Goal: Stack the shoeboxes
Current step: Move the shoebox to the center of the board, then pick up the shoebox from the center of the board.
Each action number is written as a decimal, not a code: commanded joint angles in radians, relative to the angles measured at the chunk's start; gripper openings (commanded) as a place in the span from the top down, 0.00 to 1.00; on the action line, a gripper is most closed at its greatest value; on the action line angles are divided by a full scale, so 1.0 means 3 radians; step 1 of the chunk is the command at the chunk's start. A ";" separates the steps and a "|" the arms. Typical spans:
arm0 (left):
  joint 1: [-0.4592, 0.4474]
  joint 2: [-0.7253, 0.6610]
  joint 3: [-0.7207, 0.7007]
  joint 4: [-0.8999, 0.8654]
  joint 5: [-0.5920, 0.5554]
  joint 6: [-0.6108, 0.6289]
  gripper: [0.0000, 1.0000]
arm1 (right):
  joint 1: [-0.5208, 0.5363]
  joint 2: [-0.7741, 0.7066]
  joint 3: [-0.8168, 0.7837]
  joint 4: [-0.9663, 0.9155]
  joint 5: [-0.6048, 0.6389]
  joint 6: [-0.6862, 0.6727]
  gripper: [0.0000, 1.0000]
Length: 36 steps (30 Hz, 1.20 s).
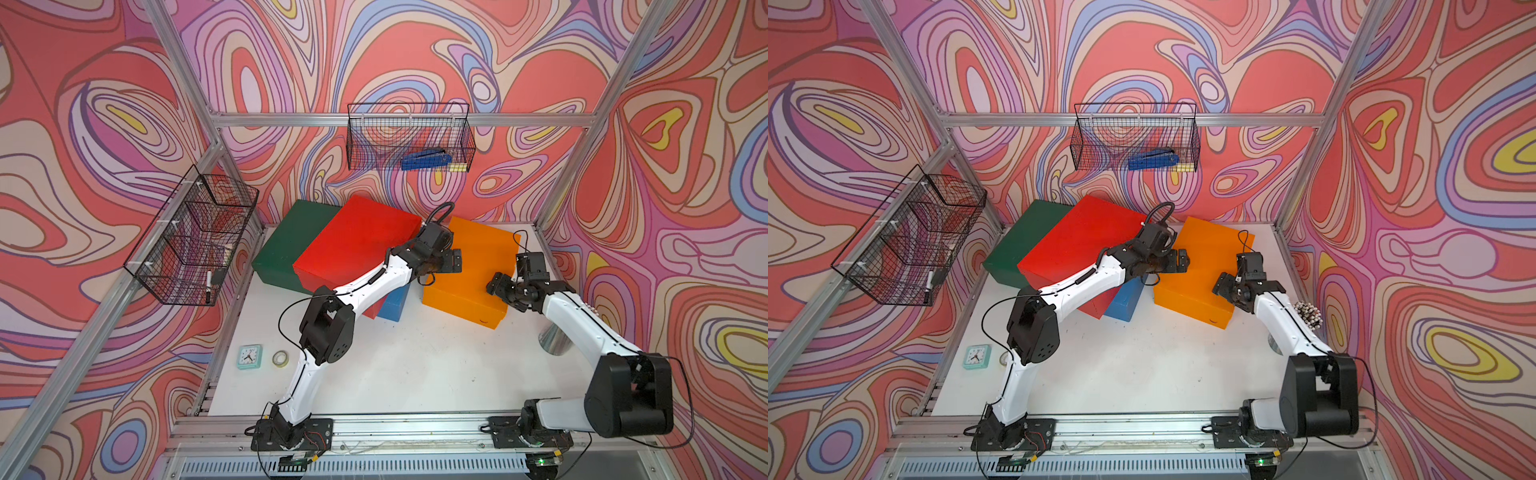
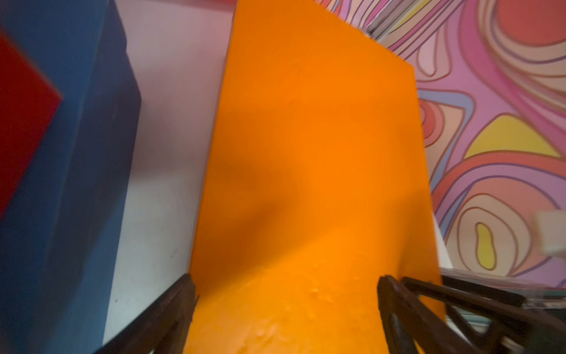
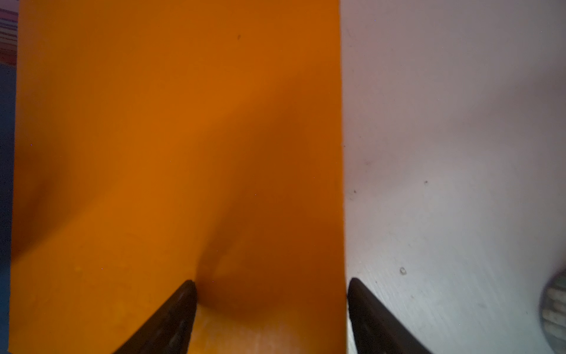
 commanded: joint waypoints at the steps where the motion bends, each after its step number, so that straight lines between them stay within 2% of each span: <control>1: 0.0068 0.0216 0.0310 -0.0111 0.0076 0.0094 0.04 | -0.0080 0.0252 0.0066 0.0140 -0.0083 -0.0089 0.21; 4: 0.0135 0.0411 0.0564 -0.0183 0.0149 0.0104 0.03 | -0.0120 0.0470 0.0132 0.0256 -0.0126 -0.0067 0.20; 5: 0.0149 0.0482 0.0646 -0.0208 0.0168 0.0110 0.03 | -0.0133 0.0524 0.0139 0.0304 -0.0161 -0.0062 0.02; 6: 0.0162 0.0540 0.0722 -0.0235 0.0181 0.0118 0.03 | -0.0145 0.0570 0.0139 0.0351 -0.0186 -0.0052 0.02; 11: 0.0205 0.0806 0.1004 -0.0315 0.0230 0.0138 0.03 | -0.0172 0.0706 0.0112 0.0540 -0.0258 -0.0040 0.03; 18: 0.0267 0.1022 0.1144 -0.0280 0.0290 0.0094 0.03 | -0.0177 0.0656 -0.0002 0.0725 -0.0296 -0.0038 0.06; 23: 0.0267 0.1113 0.1158 -0.0249 0.0467 -0.0021 0.05 | -0.0176 0.0645 -0.0135 0.0919 -0.0610 0.0016 0.11; 29: 0.0235 0.1044 0.0992 -0.0099 0.0704 -0.0193 0.09 | -0.0135 0.0585 -0.0403 0.1236 -0.1155 0.0335 0.15; 36: 0.0127 0.0822 0.0906 -0.0050 0.0753 -0.0206 0.12 | 0.0136 0.0167 -0.0395 0.1045 -0.1146 0.0373 0.16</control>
